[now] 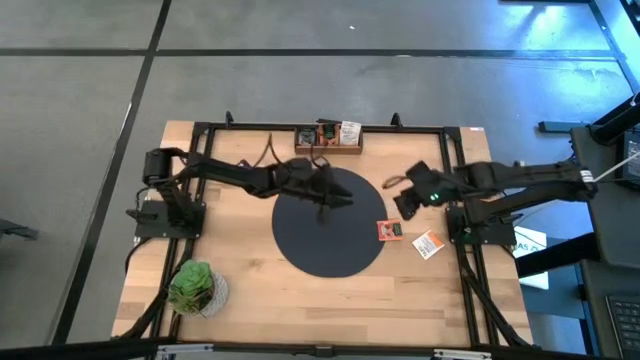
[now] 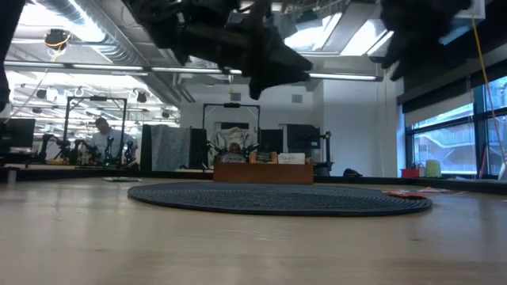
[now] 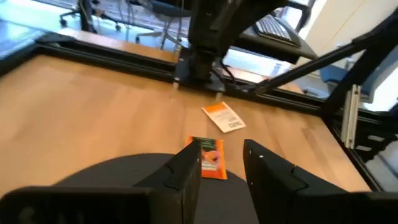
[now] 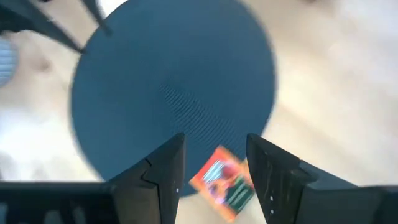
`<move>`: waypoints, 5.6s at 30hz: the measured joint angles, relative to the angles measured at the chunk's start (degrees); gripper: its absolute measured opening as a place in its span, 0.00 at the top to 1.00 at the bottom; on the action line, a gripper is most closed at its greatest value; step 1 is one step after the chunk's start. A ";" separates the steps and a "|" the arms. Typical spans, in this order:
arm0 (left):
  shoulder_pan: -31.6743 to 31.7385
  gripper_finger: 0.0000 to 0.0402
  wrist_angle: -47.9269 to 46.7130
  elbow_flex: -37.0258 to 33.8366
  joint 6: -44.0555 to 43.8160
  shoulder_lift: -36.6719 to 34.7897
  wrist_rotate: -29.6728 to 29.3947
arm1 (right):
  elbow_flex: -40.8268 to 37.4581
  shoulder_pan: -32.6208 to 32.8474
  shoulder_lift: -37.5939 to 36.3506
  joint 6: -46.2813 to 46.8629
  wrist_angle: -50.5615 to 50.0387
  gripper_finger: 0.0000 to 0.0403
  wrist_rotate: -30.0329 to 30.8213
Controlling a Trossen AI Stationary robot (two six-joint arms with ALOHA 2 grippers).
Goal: Pick & Place Tea
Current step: Put the orange tea bag into the middle section of the wooden organizer
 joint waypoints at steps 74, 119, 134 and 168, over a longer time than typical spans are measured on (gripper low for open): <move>-6.34 0.72 1.12 22.39 -6.13 33.07 -2.23 | -32.47 9.83 9.94 34.82 32.22 0.57 -7.51; -5.33 0.71 -6.29 22.41 -6.06 32.89 -3.32 | -32.61 8.46 13.23 34.19 45.45 0.77 -9.57; -5.03 0.72 -5.85 22.41 -9.38 32.93 -4.20 | -32.51 7.51 11.91 28.48 42.78 0.98 -8.84; 9.67 0.71 -34.40 22.36 10.21 -1.75 10.34 | 4.32 -17.31 6.36 -29.19 10.35 1.00 -5.90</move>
